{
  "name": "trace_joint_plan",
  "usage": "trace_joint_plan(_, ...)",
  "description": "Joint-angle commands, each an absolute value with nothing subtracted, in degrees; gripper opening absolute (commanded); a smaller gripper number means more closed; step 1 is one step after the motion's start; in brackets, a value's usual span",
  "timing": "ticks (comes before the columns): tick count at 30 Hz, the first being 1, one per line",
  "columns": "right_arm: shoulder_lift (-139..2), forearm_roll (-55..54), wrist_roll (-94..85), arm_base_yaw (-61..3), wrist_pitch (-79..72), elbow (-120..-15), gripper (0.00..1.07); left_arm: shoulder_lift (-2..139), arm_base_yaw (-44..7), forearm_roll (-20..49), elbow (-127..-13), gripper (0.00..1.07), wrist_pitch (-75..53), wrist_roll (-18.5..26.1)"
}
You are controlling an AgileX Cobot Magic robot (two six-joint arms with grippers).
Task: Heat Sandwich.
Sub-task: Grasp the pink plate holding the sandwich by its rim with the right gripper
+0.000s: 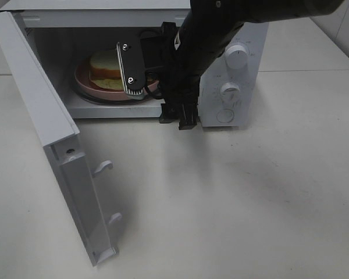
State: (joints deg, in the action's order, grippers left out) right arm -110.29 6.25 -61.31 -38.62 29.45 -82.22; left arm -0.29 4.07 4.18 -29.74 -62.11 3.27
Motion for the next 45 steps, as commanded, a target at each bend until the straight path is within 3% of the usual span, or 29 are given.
trace_joint_plan(1, -113.39, 6.53, -61.82, -38.79, 29.11, -85.2, 0.81, -0.57, 4.3, 4.18, -29.68, 0.98, -61.36, 3.15)
trace_joint_plan(45, -137.68, 8.19, -52.2, -38.79, 36.21, -116.2, 0.77, -0.57, 4.3, 4.18, -29.68, 0.98, -61.36, 3.15)
